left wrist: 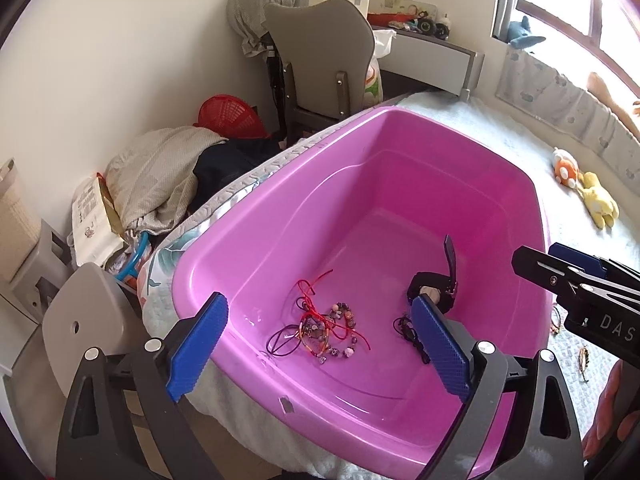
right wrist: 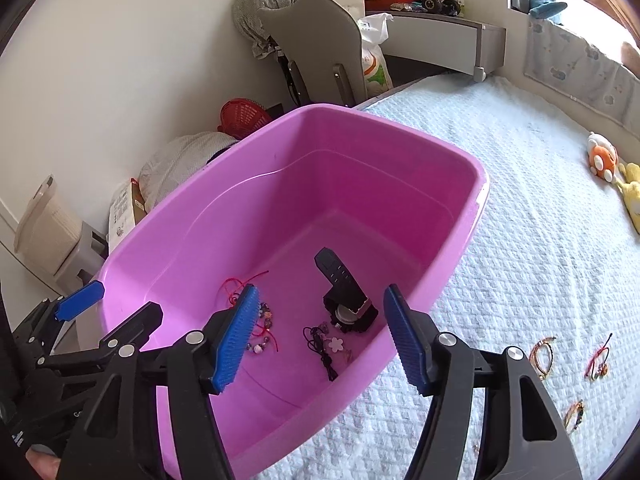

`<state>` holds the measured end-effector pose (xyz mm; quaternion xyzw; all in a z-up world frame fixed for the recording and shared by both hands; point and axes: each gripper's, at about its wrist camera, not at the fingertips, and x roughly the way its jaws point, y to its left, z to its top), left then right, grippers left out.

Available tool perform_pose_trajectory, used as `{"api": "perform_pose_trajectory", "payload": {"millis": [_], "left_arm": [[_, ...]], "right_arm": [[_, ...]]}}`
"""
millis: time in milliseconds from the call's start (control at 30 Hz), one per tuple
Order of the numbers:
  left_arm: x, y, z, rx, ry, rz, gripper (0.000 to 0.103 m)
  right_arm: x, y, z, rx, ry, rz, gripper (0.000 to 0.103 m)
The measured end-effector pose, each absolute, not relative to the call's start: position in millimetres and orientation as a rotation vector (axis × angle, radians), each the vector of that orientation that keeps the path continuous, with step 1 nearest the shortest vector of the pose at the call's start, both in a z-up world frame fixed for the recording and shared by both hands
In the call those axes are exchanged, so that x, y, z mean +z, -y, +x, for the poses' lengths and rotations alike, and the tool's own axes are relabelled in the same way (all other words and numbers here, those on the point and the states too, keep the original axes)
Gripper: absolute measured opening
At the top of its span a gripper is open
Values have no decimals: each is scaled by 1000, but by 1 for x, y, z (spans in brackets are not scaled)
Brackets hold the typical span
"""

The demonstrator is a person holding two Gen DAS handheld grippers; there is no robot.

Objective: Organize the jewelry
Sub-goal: 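Withdraw both tools from the tub back over the bed, then move the left tool to the gold chain necklace while the right tool reaches the beaded braided bracelet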

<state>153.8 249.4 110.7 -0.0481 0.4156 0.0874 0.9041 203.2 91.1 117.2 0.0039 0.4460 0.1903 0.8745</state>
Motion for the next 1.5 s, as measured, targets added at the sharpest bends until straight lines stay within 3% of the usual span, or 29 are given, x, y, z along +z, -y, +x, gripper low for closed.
{"api": "perform_pose_trajectory", "payload": {"millis": [733, 1500], "left_arm": [[127, -153, 81, 23, -816, -7, 96], [44, 5, 42, -198, -925, 57, 97]], "right_arm": [[119, 16, 68, 262, -855, 77, 66], [30, 199, -64, -92, -868, 173, 69]]}}
